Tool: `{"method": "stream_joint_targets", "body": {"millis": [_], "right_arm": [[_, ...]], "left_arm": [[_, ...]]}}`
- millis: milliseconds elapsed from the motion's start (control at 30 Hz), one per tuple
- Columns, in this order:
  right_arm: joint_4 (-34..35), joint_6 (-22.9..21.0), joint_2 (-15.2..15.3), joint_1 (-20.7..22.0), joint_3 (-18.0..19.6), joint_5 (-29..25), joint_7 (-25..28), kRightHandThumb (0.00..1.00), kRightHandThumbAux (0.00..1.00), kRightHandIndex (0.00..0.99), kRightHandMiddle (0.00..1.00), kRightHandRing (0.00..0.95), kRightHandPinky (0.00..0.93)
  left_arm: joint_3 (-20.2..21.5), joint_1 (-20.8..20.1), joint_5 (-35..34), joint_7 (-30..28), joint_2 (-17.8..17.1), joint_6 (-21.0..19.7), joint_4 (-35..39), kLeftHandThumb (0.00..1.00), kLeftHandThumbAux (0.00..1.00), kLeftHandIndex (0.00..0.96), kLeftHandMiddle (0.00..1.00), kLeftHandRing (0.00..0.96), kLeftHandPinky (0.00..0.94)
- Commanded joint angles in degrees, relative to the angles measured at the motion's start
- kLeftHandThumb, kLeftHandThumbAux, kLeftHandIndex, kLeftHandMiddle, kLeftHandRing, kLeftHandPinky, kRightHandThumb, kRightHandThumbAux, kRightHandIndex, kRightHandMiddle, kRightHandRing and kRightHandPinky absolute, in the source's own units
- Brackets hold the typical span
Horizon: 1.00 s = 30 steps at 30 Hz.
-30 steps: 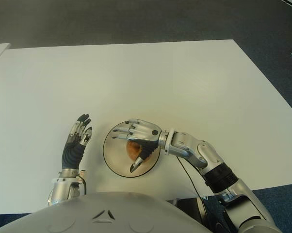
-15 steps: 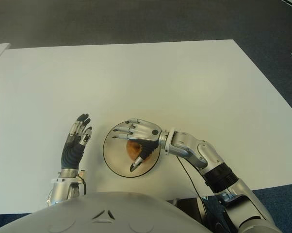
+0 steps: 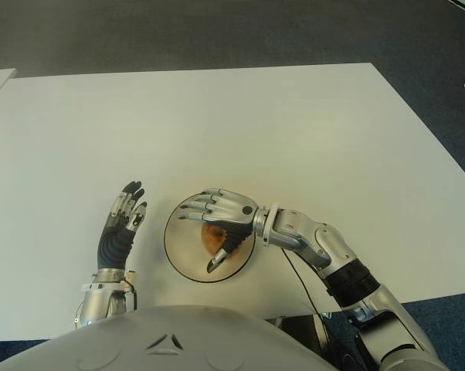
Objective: Put the apples into the plate.
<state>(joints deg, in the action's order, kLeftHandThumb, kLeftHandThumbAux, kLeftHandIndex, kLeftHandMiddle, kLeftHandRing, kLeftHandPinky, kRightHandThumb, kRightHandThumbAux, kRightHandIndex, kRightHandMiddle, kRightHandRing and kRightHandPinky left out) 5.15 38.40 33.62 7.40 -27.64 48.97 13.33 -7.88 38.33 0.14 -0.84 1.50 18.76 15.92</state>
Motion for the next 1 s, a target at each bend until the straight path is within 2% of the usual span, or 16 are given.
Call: {"method": "stream_joint_targets", "body": {"millis": [33, 200, 433, 533, 667, 867, 1000], "right_arm": [[0.34, -0.42, 0.05, 0.66, 0.39, -0.46, 0.76, 0.006, 0.272, 0.000, 0.000, 0.000, 0.000], [1.03, -1.04, 0.36, 0.49, 1.38, -1.38, 1.26, 0.001, 0.265, 0.000, 0.000, 0.000, 0.000], [-0.91, -2.93, -0.38, 3.42, 3.54, -3.54, 2.11, 0.014, 0.266, 0.000, 0.000, 0.000, 0.000], [-1.18, -5.94, -1.84, 3.04, 4.76, -4.69, 1.85, 0.027, 0.266, 0.000, 0.000, 0.000, 0.000], [-0.97, -11.13, -4.09, 2.08, 7.06, -9.43, 2.98, 0.045, 0.262, 0.000, 0.000, 0.000, 0.000], [-0.74, -18.39, -3.63, 2.50, 13.06, -19.18, 7.09, 0.064, 0.244, 0.000, 0.000, 0.000, 0.000], [2.90, -27.36, -7.66, -0.56, 16.15, -24.44, 7.48, 0.070, 0.221, 0.000, 0.000, 0.000, 0.000]], "left_arm": [[-0.49, 0.12, -0.47, -0.53, -0.22, -0.35, 0.25, 0.042, 0.500, 0.000, 0.000, 0.000, 0.000], [-0.49, 0.10, 0.20, 0.20, 0.10, -1.00, 0.51, 0.053, 0.492, 0.000, 0.000, 0.000, 0.000], [-0.21, 0.27, 1.35, 0.84, 0.49, -0.54, 0.40, 0.053, 0.478, 0.000, 0.000, 0.000, 0.000], [-0.06, 0.38, 2.41, 1.57, 0.84, -0.60, 0.62, 0.054, 0.473, 0.000, 0.000, 0.000, 0.000], [-0.20, 0.38, 3.09, 2.38, 1.40, -1.10, 1.74, 0.058, 0.462, 0.000, 0.000, 0.000, 0.000], [-0.69, 0.85, 2.40, 2.76, 2.17, -1.99, 2.64, 0.062, 0.463, 0.000, 0.000, 0.000, 0.000], [-0.65, 0.95, 1.49, 2.70, 2.56, -2.18, 1.82, 0.070, 0.472, 0.000, 0.000, 0.000, 0.000]]}}
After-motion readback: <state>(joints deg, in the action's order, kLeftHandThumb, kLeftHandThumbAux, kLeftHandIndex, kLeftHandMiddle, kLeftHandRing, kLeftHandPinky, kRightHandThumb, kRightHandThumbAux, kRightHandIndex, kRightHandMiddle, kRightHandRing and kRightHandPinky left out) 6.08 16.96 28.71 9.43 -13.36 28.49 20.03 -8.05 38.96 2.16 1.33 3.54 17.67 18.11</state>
